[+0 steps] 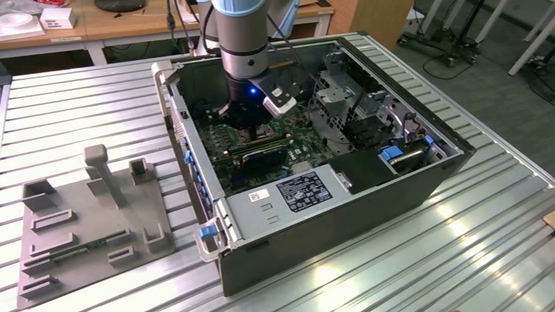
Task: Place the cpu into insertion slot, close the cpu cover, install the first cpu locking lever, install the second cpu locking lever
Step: 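Install the second cpu locking lever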
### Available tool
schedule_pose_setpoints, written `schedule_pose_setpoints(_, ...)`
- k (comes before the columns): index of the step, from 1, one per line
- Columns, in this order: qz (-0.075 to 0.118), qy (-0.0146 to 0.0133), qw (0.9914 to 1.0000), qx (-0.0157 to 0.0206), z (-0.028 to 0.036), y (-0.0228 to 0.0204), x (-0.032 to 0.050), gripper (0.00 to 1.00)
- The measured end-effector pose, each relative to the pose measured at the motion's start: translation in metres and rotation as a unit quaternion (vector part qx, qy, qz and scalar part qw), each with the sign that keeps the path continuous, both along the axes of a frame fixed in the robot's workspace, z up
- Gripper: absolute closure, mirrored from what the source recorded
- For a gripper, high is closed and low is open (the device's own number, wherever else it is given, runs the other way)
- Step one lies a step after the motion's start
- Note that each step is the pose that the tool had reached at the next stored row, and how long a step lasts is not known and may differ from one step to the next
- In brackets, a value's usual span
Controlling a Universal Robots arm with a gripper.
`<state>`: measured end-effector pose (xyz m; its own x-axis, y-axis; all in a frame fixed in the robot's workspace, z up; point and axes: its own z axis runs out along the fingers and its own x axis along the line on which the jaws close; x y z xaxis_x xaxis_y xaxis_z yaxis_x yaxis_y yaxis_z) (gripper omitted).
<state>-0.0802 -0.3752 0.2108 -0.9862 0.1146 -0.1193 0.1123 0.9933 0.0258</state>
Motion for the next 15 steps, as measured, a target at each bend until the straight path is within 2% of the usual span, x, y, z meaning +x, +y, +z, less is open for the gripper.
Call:
schedule_pose_setpoints(1, 0.0, -0.0022, 1.0, 0.0, 0.0, 0.0, -0.0016, 0.89)
schedule_pose_setpoints(3, 0.0, -0.0049, 0.99999, -0.0001, 0.0, 0.0, -0.0036, 0.89)
schedule_pose_setpoints(10, 0.0, -0.0052, 0.99999, -0.0001, -0.0001, 0.0, -0.004, 0.89)
schedule_pose_setpoints(11, 0.0, -0.0048, 0.99999, 0.0, -0.0003, 0.0, -0.004, 0.89)
schedule_pose_setpoints(13, 0.0, -0.0002, 1.0, 0.0, -0.0008, 0.0, -0.0041, 0.89)
schedule_pose_setpoints(15, 0.0, 0.0032, 0.99999, -0.0001, -0.001, 0.0, -0.004, 0.89)
